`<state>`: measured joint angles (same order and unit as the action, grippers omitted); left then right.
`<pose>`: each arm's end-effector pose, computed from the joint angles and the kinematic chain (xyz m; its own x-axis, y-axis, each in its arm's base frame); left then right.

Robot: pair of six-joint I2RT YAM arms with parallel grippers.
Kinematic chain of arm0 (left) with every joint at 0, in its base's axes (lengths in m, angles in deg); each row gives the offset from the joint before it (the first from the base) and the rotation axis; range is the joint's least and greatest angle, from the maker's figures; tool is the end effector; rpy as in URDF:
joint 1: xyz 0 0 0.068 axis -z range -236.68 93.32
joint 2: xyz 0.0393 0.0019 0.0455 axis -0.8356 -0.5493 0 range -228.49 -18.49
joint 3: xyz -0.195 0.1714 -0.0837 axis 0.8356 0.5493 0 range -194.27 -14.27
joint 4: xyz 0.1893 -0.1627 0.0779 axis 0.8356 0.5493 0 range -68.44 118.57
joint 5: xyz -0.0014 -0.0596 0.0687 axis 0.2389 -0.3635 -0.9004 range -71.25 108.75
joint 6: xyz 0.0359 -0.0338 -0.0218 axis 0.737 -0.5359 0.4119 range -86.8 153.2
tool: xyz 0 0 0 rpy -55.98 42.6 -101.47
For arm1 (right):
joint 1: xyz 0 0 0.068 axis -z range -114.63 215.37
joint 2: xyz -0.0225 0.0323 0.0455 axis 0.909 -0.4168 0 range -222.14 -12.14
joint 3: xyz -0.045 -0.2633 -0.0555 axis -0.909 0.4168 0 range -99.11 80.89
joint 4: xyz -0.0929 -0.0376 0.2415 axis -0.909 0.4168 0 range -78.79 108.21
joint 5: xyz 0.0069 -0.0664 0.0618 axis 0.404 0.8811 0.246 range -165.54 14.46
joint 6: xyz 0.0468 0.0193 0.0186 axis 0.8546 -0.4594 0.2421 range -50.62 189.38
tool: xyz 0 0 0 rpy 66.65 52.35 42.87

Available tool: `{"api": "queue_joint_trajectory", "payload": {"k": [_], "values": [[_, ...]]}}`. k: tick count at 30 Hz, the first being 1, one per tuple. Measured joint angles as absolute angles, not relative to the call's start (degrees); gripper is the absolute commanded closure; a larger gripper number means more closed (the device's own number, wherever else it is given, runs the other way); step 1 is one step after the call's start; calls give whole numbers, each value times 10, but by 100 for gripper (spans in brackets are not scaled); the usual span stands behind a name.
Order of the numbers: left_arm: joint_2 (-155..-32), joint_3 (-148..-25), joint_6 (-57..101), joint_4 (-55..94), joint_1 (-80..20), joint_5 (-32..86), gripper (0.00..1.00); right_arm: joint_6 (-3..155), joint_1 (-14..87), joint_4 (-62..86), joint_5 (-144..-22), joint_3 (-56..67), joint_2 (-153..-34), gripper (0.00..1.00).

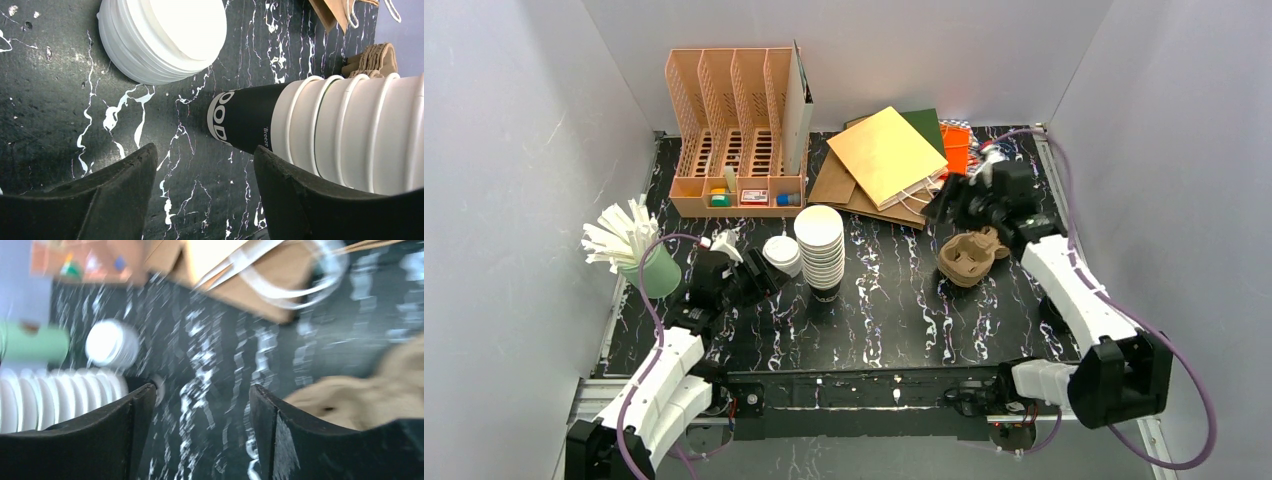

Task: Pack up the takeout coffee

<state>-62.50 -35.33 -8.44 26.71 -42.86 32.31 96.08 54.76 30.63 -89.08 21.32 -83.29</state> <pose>0.1680 -0.0499 0.2055 -0.6296 -0.5104 -0.5858 0.0197 0.7433 -0.6687 0.2736 0.0597 0.3170 -0.6214 0.3281 -0.7115 -0.1086 0.8632 0.4930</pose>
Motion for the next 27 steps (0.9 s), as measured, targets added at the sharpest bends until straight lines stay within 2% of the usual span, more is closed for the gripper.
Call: {"api": "queue_joint_trajectory", "payload": {"k": [3,8,12,16,27], "values": [[-615,-346,-86,264,-425,323,21,954,447,257,-934,277,-800,27],[-574,-316,-92,263,-400,307,16,944,323,166,-958,415,-746,28],[-523,-290,-91,257,-376,290,14,943,313,105,-955,468,-731,28],[-483,-270,-76,238,-346,275,2,933,312,45,-954,487,-729,28],[-380,-225,-8,185,-258,205,2,915,311,-8,-941,489,-697,27]]}}
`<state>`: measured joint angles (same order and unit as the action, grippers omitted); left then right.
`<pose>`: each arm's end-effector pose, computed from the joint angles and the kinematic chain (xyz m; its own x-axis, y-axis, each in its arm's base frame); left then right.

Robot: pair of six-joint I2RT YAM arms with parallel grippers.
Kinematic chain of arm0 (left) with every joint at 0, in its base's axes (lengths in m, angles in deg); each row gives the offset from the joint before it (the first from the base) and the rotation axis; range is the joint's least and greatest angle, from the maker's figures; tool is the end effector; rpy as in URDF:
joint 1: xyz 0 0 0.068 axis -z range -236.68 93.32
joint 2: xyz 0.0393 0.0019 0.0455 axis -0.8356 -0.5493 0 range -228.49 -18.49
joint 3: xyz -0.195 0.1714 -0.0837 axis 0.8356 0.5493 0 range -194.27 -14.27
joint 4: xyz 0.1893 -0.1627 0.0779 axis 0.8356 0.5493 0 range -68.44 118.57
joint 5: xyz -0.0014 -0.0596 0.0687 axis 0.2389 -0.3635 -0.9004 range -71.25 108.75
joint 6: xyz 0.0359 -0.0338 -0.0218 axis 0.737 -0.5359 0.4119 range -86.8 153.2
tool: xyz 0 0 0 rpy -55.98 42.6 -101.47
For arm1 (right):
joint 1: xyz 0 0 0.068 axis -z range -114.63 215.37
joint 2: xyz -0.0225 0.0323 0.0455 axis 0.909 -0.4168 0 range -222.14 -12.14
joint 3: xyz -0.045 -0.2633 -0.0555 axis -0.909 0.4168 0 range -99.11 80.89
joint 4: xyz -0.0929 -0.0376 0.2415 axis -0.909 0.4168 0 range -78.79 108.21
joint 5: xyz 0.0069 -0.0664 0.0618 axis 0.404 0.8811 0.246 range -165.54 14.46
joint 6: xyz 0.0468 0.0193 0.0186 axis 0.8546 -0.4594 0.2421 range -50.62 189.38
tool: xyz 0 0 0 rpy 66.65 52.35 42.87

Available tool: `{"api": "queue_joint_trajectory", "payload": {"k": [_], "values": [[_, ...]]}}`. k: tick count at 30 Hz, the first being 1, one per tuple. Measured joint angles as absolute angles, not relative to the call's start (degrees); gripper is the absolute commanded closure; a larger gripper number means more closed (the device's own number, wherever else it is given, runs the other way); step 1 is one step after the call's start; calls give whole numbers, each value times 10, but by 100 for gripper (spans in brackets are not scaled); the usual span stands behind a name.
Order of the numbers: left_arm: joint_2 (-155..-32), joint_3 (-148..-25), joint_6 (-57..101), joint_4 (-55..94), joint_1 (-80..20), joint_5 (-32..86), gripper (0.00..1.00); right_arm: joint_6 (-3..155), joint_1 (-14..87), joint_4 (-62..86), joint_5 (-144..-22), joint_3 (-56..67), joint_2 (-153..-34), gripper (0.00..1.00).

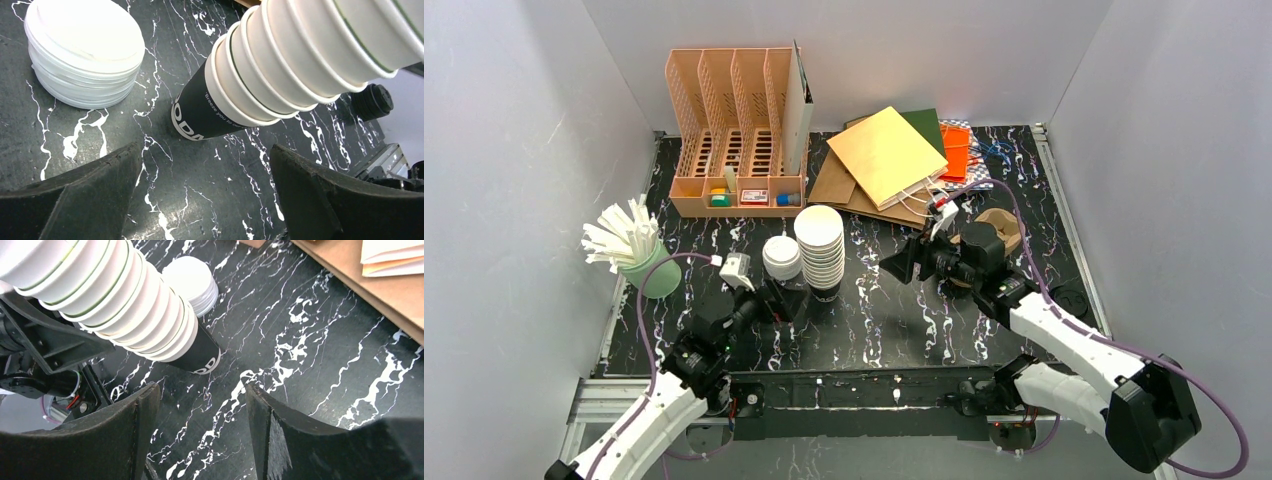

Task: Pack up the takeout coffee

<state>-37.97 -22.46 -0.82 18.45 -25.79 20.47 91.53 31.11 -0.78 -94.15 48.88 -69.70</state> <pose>0.1125 -0.0685 0.1969 -0.4026 -0.4109 -0.8180 0.3781 0.7391 -0.5574 0.1839 0.1389 0.2595 -0.4774 0.1073 -0.8721 -0.6585 0.6135 0.4359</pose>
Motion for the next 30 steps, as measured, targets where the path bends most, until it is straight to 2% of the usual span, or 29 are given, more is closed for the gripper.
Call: {"api": "queue_joint_trajectory", "payload": {"k": [4,13,19,30], "values": [[-397,-213,13,163,-229,176,2,909,311,-13,-930,490,-675,27],[-524,-213,105,74,-120,100,2,896,311,-27,-918,503,-680,26],[-585,-213,137,28,-97,72,2,891,311,-27,-918,503,-677,25],[-736,-213,150,-146,-92,48,2,936,310,-84,-972,530,-720,37]]}}
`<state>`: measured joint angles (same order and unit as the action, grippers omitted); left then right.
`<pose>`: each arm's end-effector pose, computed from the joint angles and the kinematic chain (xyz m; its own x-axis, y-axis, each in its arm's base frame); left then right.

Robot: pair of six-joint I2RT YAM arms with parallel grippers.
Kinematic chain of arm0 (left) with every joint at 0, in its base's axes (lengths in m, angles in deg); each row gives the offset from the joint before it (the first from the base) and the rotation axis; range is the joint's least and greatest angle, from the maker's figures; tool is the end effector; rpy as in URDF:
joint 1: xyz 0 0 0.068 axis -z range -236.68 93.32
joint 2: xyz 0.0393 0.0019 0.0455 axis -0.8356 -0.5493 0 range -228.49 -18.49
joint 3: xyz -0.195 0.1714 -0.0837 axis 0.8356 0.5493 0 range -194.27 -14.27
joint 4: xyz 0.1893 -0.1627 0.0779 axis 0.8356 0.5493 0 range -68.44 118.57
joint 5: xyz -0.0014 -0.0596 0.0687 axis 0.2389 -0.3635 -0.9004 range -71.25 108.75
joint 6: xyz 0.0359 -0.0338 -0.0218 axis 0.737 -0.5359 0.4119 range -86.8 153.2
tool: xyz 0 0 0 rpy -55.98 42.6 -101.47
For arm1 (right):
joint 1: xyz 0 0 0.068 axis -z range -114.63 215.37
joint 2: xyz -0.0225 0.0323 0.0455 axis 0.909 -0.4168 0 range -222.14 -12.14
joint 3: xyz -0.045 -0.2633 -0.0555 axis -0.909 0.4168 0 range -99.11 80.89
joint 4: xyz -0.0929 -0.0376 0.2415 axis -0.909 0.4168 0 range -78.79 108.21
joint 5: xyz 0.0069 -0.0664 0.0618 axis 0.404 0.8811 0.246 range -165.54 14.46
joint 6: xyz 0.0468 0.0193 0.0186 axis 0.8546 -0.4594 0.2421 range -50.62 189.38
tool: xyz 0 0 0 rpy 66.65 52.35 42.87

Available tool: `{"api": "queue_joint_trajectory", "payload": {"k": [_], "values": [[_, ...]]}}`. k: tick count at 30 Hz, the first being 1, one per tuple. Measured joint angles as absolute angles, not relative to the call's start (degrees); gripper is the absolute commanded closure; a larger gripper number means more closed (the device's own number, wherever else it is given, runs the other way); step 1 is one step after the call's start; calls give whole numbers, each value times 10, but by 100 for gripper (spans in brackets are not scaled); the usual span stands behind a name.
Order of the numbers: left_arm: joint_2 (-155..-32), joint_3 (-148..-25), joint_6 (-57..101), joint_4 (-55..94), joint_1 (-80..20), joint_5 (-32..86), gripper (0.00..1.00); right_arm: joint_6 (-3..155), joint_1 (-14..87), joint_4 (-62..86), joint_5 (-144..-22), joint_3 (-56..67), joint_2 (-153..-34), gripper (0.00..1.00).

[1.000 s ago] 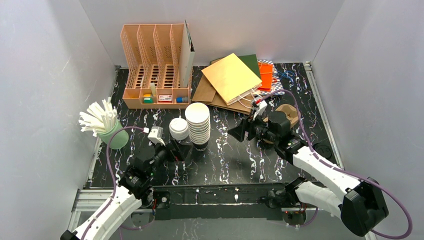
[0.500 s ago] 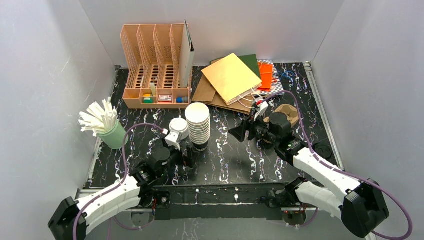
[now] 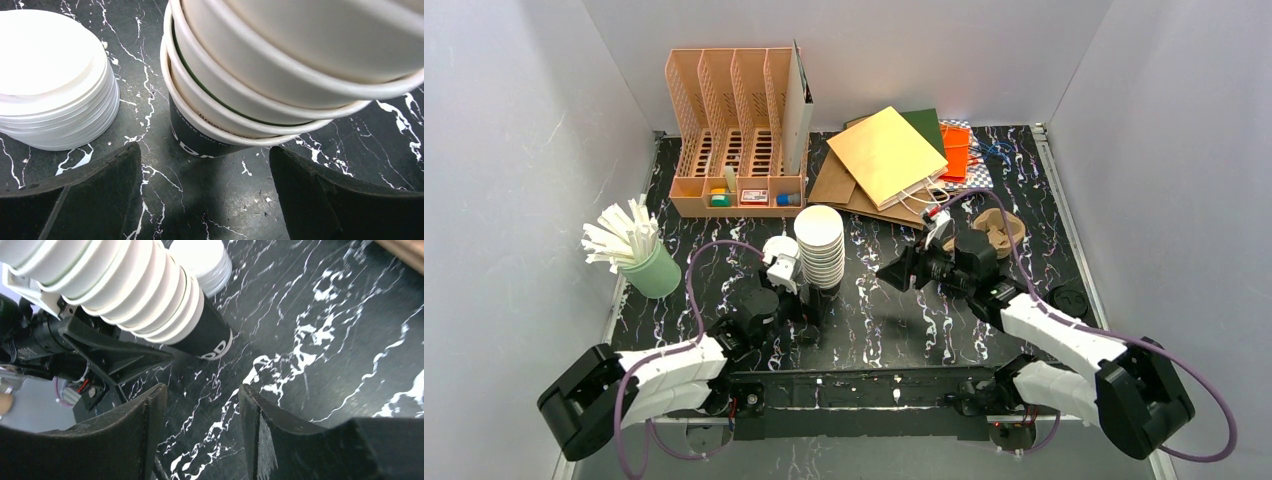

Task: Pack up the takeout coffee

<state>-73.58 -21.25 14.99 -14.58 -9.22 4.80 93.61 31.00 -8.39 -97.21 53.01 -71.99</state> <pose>0.1304 -0.1294 0.1652 -0.3069 -0.1143 -0.9449 0.4839 0.8361 -0.2583 0.1839 0.1416 0.2401 -0.4988 0.1210 -0.8582 -0.6773 0.5634 0.4731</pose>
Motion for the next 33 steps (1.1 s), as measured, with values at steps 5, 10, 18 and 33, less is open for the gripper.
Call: {"api": "queue_joint_trajectory", "payload": {"k": [5,10,18,33], "values": [[-778,-213,154,-187,-92,45,6,941,293,-115,-989,556,-760,38],[-786,-213,156,-207,-92,30,8,931,268,-173,-986,564,-812,42],[-806,-213,156,-222,-89,4,12,930,219,-278,-964,559,-935,49],[-824,-213,152,-235,-103,-65,13,936,207,-415,-963,438,-1146,53]]}}
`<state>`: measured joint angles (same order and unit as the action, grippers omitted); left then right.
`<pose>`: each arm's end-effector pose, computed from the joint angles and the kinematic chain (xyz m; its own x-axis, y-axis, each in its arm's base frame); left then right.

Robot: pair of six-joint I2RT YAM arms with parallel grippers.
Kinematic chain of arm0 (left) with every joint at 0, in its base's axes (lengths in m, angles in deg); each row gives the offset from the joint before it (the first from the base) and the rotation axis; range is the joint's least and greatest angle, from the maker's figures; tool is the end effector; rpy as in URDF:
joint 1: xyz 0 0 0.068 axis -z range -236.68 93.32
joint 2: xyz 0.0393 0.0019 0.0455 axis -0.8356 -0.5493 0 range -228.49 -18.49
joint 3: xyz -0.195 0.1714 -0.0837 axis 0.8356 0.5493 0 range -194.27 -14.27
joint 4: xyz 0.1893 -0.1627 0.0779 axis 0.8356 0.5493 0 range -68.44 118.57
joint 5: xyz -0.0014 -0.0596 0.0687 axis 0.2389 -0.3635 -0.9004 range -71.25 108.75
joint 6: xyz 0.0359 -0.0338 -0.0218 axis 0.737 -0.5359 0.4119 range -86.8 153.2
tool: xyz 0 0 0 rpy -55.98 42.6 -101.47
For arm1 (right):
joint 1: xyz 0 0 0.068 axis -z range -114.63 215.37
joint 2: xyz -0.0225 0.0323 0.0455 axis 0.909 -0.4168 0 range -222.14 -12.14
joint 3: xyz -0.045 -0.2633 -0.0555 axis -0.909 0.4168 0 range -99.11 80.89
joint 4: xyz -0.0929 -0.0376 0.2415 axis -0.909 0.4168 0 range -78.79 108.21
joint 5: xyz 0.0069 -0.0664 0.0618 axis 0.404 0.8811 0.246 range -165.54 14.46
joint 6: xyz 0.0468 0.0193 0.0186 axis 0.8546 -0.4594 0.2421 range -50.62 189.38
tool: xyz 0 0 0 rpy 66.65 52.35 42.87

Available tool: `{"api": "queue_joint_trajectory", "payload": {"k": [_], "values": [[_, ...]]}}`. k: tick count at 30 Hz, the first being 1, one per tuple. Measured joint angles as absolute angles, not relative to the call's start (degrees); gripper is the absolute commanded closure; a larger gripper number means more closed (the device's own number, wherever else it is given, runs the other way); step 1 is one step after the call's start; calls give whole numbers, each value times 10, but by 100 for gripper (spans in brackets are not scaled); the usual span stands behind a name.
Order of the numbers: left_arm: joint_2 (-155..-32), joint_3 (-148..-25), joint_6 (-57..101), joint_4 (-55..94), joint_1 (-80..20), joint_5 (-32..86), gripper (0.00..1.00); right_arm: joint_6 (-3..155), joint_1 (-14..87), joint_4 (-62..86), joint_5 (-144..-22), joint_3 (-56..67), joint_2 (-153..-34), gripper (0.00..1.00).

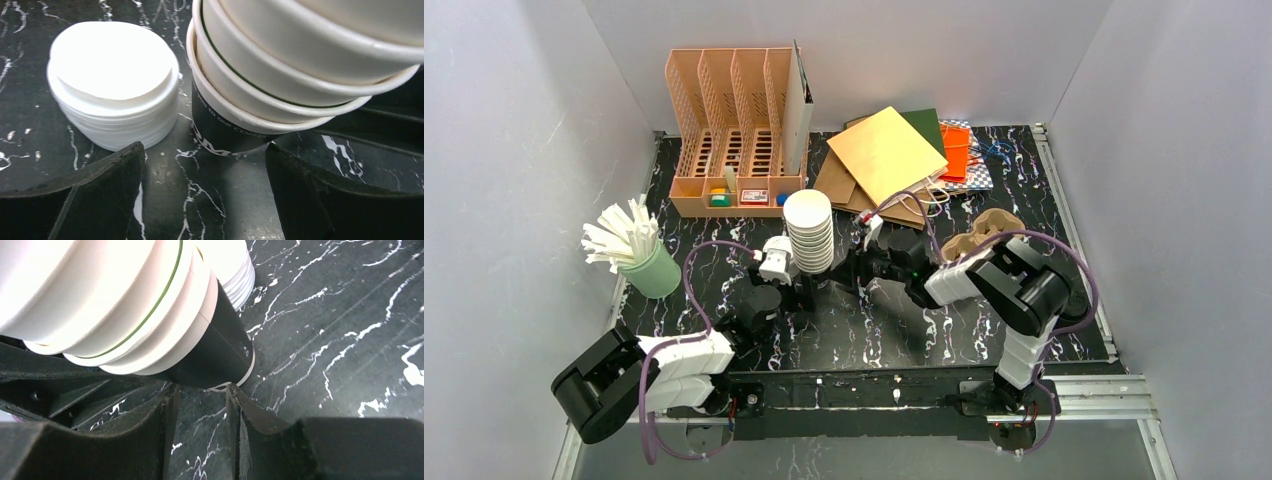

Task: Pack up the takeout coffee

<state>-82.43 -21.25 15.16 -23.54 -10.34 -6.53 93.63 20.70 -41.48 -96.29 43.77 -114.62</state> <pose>0.1435 -0.1284 0.1562 -0.2482 -0.1457 -0.9577 0.3037 0.9271 -0.2197 0.2319 0.2469 0.1501 -0.5133 0.0327 -0.8576 -0.7594 0.4481 0.4717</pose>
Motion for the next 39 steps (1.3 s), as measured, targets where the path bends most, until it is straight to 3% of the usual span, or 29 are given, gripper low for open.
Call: {"api": "queue_joint_trajectory", "payload": {"k": [13,27,33,39], "values": [[-834,-213,115,-239,-208,-66,14,936,195,-429,-966,292,-1288,54],[-846,-213,106,-243,-231,-67,11,934,190,-406,-948,153,-1389,54],[-827,-211,79,-240,-231,-58,7,931,189,-383,-913,169,-1372,49],[-746,-205,37,-192,-232,-32,2,943,218,-317,-881,258,-1242,46]]}}
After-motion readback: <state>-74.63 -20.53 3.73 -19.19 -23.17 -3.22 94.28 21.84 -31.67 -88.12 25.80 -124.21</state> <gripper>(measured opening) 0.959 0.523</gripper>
